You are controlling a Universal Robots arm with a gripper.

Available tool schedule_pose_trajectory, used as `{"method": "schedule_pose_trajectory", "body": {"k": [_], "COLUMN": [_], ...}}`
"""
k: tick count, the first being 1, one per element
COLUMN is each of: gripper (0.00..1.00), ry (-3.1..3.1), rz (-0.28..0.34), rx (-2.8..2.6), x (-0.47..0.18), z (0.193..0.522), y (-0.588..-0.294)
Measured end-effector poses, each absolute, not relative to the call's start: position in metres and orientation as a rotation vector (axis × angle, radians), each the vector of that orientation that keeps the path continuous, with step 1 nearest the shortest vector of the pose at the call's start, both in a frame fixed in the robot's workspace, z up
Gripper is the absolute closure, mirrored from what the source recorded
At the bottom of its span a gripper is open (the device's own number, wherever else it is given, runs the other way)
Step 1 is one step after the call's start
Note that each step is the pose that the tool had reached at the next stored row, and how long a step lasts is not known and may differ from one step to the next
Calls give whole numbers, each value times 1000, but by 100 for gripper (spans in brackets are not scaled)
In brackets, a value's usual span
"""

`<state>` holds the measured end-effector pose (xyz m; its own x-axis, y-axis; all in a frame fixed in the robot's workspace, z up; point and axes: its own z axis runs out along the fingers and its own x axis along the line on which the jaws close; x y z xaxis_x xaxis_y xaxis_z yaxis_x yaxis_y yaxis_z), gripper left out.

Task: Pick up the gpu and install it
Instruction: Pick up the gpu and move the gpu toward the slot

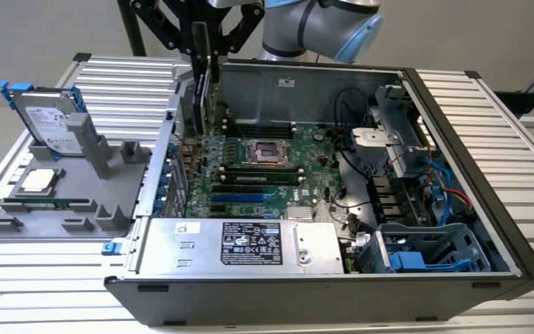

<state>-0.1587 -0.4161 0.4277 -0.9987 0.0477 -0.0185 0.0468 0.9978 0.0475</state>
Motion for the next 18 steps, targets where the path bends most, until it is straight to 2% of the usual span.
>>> {"method": "schedule_pose_trajectory", "body": {"k": [18], "gripper": [100], "ry": [3120], "rz": [73], "rx": [74], "x": [-142], "z": [428], "y": [-416]}}
